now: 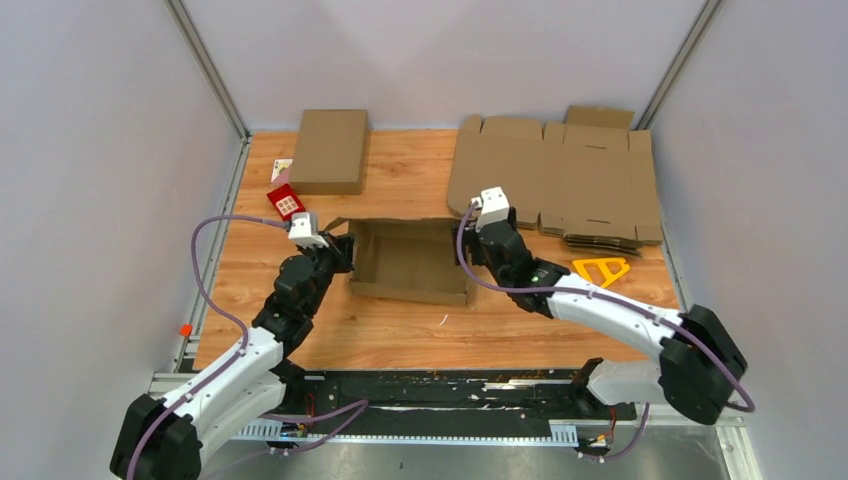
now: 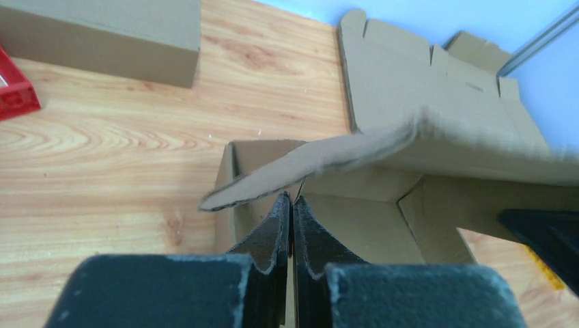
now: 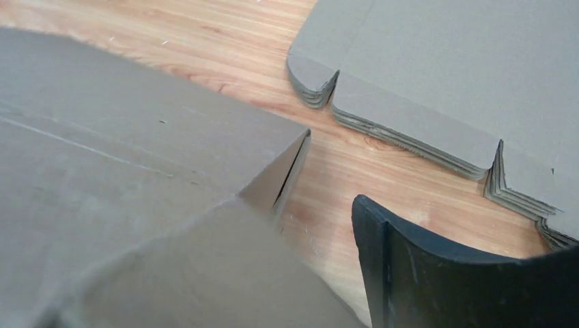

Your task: Fold the paper box

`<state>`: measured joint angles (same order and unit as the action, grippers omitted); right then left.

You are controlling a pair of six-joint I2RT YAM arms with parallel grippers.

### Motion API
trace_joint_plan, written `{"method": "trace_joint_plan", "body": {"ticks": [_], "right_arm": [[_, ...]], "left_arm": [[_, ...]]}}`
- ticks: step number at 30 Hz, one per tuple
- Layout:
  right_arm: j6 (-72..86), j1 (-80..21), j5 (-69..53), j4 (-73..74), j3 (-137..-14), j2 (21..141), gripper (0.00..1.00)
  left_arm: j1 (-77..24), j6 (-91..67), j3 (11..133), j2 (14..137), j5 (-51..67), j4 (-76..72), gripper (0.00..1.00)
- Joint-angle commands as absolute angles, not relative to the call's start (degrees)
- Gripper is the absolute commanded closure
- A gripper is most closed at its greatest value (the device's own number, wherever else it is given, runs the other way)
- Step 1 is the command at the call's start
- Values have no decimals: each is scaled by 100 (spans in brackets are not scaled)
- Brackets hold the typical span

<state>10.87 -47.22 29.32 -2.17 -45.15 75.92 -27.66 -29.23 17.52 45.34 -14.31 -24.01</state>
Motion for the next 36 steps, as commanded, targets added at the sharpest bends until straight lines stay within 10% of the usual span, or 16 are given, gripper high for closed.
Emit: {"method": "trace_joint_plan", "body": {"ticks": [1,20,36], "right_arm": [[933,-4737,2081,63,-4188,6690,13],[740,-4737,-163,867,-4012,4873,2],[902,-4637,170,534,-5182,6729,10]], "left_arm": [[-2786,-2938,1584,4456,-1067,-1889,93],[-2839,-3011,1533,3913,-1143,-597,68],[-2843,-4495,2885,2882,-2506,2808,34]]}}
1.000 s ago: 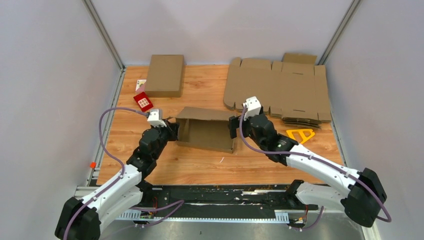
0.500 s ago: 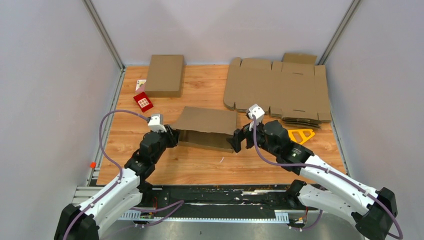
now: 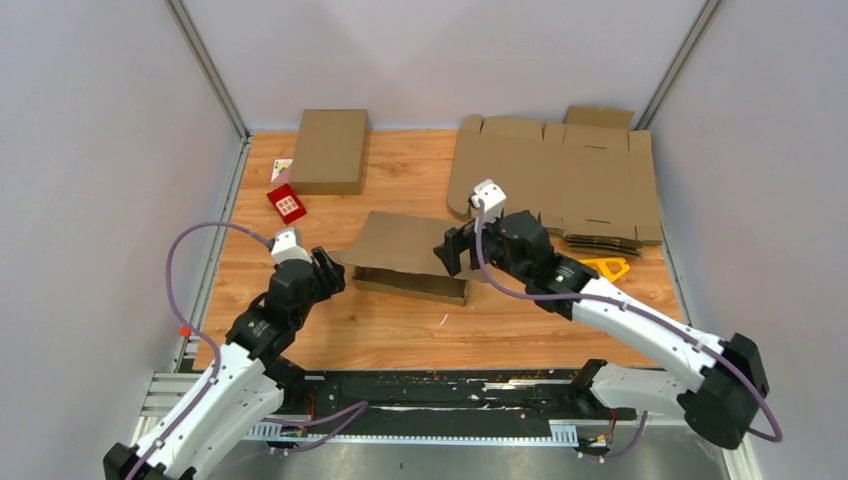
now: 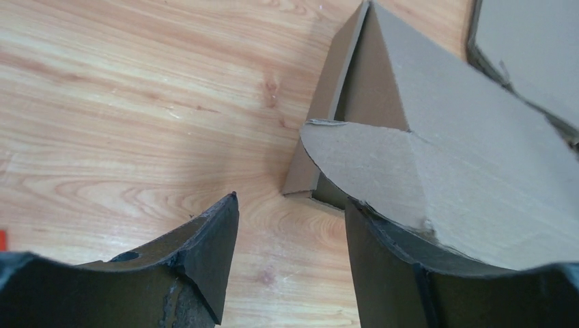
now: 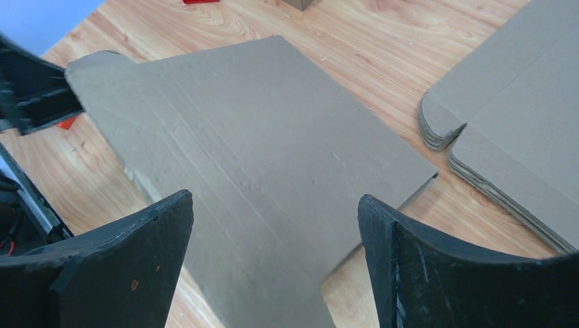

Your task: Fold the paper box

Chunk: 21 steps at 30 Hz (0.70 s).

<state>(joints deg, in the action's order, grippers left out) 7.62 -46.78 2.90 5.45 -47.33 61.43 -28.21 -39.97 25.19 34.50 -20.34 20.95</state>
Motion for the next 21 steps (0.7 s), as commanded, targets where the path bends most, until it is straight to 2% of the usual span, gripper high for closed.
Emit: {"method": "trace_joint_plan", "body": {"ticks": [1,5,11,21], "right_arm": [[918,-4622,119,599,-5248,6912,11],[1031,-4505,-115,652,-5157,7433,19],[1250,-4239,-466,564,-4809,7916,33],[1204,-4057,-726,816,-4880,8603,39]], "left_arm": [[-2839,-4469,2949,2723,-2534,2853,33],[-2839,-4174,3277,2490,-2541,3021,31],[-2839,-3591,3622,2839,-2162,2899,31],[-2826,-3080,3897,4363,-1375,2326,43]]}}
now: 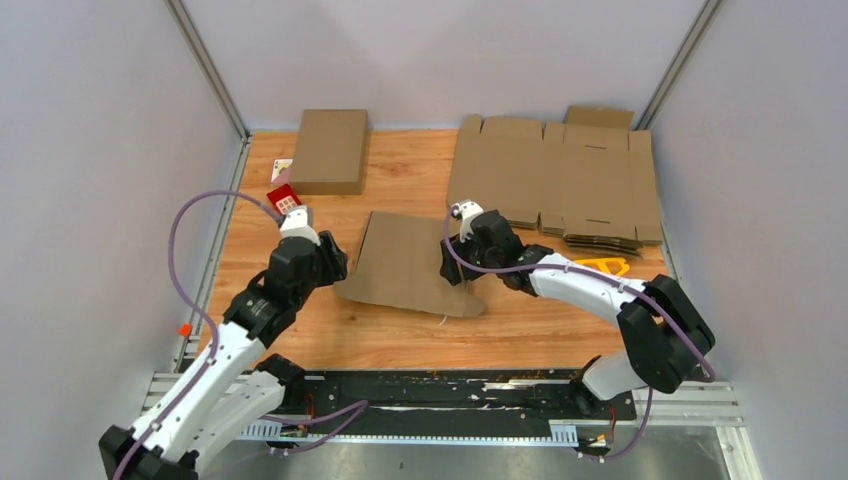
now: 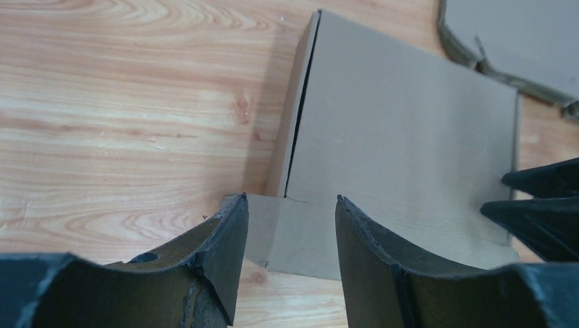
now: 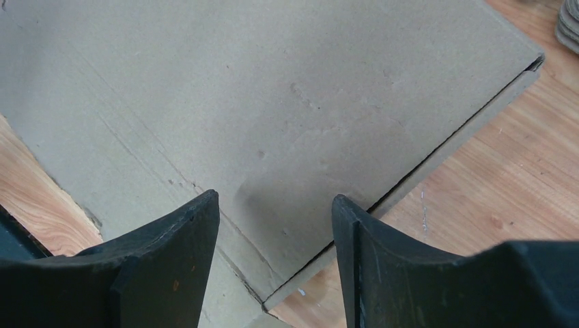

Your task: Fold the paper box

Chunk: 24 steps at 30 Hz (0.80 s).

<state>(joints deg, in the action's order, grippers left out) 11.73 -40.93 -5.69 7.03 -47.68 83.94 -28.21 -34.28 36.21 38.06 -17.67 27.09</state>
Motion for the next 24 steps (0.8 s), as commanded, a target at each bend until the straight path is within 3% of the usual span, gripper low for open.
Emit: {"method": "trace_joint_plan", "body": {"ticks": [1,8,13,24], "right_arm": [[1200,-4059,-688,847,-4893,8645,40],[1169,-4049,-580,638,-4673,8454,40],[1137,-4049,-431,238,-4312,7989,34],[1325,-4043,310,-281,-3735,7172,23]], "left_arm": [[-2822,-3014,3897,4530,-1284,2236,44],[-2732,-2852,3778,5521,-980,1754,51],[-2592,-2954,3326,5787,-1294,1275,51],[-2549,-3264,3171,6736,-61,832,55]]}}
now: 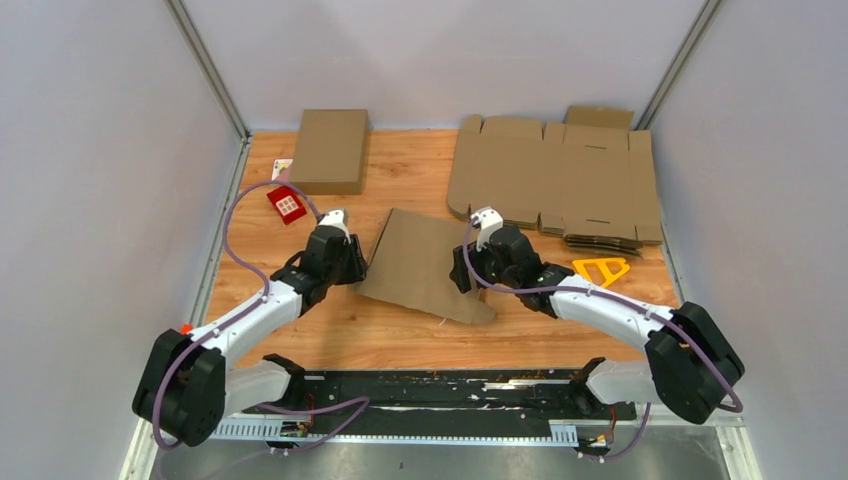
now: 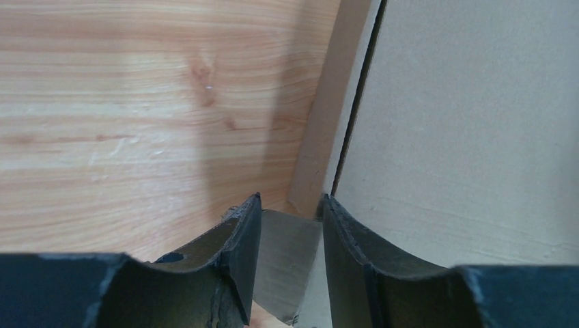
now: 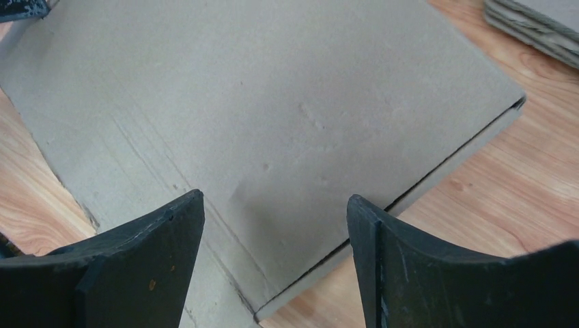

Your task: Fold the paper box

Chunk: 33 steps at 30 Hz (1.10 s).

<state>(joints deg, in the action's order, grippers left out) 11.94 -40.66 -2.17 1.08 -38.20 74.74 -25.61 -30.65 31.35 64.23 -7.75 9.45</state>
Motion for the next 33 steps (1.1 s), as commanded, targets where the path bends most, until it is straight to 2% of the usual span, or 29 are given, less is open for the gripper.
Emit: {"method": "trace_joint_plan", "body": {"ticks": [1,4,8,13,18,25,29,33], "right_arm": [[1359,-4047,409,-281,-3705,7103,23],[1424,-4045,606,-360,-3582,6895,23],[1459,-4049,684,-505,-3435,6720,23],[1386,-4051,610,-540,-3437,6757,22],[1293,-4044,323,-682,-3404,6778,11],[1252,-4047,-108,-1020,-3220,6616,10],[1220,-4048,-273,-1080,-3227,6696,10],[1221,-4044,-403,-1056,-3306,6826,9]], "left_arm": [[-2549,-3352,3173,6794,233,763,55],[-2558,-3540,3250,6910,756,653,57],[-2566,-3428,3333,6726,1393,631,54],[-2566,-3116,3379,5876,1048,1270,52],[-2566,-3077,3112,4897,761,1644,47],[-2566,-3072,2583,4312,955,1529,44],[-2566,-2984,2471,4350,993,1321,40],[-2566,-2857,2417,4328,984,1149,28]]}}
